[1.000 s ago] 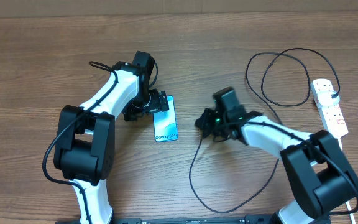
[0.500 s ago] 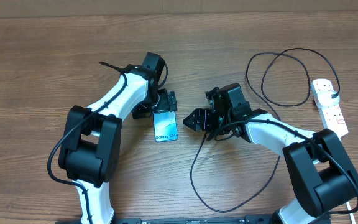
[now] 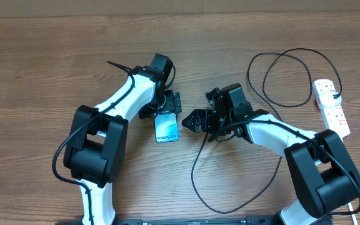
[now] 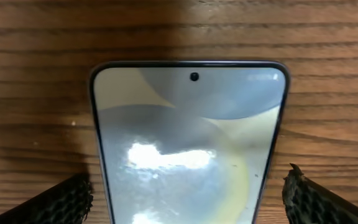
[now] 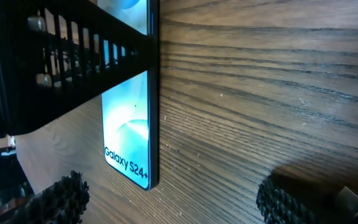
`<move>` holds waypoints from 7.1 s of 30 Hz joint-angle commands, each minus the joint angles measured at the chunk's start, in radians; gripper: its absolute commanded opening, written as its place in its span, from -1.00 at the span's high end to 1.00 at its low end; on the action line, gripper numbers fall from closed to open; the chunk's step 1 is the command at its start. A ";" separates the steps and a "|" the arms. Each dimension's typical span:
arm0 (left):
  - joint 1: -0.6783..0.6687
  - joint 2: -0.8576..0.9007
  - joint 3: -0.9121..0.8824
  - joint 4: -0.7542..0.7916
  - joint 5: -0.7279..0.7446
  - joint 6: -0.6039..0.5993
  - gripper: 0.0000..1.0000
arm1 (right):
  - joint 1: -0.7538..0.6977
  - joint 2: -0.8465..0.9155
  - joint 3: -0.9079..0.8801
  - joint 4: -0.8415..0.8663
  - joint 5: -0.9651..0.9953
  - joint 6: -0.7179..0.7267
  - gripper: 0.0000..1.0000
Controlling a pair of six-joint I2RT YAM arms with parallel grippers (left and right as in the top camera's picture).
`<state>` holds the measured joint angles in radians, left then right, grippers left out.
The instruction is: Plug charger to phone and switch on socket
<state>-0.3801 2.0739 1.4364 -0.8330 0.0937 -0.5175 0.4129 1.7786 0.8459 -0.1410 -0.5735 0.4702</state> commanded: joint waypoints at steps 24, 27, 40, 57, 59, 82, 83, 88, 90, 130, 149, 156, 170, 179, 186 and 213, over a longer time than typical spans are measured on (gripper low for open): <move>0.000 0.090 0.140 -0.226 -0.161 0.010 -0.68 | 0.002 0.010 -0.001 0.009 -0.005 -0.008 -0.92; -0.009 0.090 0.141 -0.214 -0.126 0.015 -0.68 | 0.002 0.010 -0.001 0.009 -0.006 -0.008 -0.93; -0.075 0.092 0.141 -0.124 -0.120 0.016 -0.90 | -0.026 -0.024 -0.001 0.007 -0.024 -0.031 -1.00; -0.118 0.129 0.141 -0.094 -0.081 0.108 -0.88 | -0.026 -0.024 -0.001 0.005 -0.024 -0.031 -1.00; -0.118 0.129 0.141 -0.095 -0.082 0.108 -0.82 | -0.026 -0.024 -0.001 0.005 -0.023 -0.031 -1.00; 0.018 0.129 0.144 -0.147 -0.067 0.126 -0.64 | -0.025 -0.024 -0.002 0.002 -0.024 -0.031 -1.00; 0.018 0.129 0.144 -0.150 -0.068 0.126 -0.64 | -0.025 -0.024 -0.002 0.002 -0.024 -0.031 -1.00; 0.003 0.129 0.144 -0.150 -0.067 0.125 -0.77 | -0.025 -0.024 -0.002 0.002 -0.024 -0.031 -1.00; -0.005 0.129 0.144 -0.150 -0.067 0.124 -0.96 | -0.025 -0.024 -0.002 0.002 -0.023 -0.031 -1.00; -0.013 0.129 0.163 -0.203 -0.038 0.141 -0.66 | -0.005 -0.024 -0.002 0.003 -0.034 -0.034 -1.00; -0.013 0.129 0.163 -0.207 0.003 0.090 -0.59 | 0.013 -0.024 -0.002 0.005 -0.031 -0.034 -1.00; -0.033 0.129 0.162 -0.226 -0.069 0.010 -0.66 | 0.013 -0.024 -0.002 0.006 -0.031 -0.034 -1.00; -0.050 0.129 0.157 -0.233 -0.134 -0.011 -0.75 | 0.013 -0.024 -0.002 0.004 -0.031 -0.034 -1.00; -0.051 0.130 0.148 -0.232 -0.127 -0.011 -0.56 | 0.013 -0.024 -0.002 0.004 -0.031 -0.034 -1.00; -0.052 0.130 0.146 -0.237 -0.126 -0.014 -0.67 | 0.013 -0.024 -0.002 0.002 -0.031 -0.034 -1.00; -0.031 0.129 0.142 -0.214 -0.012 0.022 -0.33 | 0.013 -0.024 -0.002 0.002 -0.030 -0.035 -1.00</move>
<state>-0.4282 2.1735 1.5887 -1.0550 0.0368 -0.5373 0.4213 1.7756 0.8459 -0.1390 -0.6025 0.4442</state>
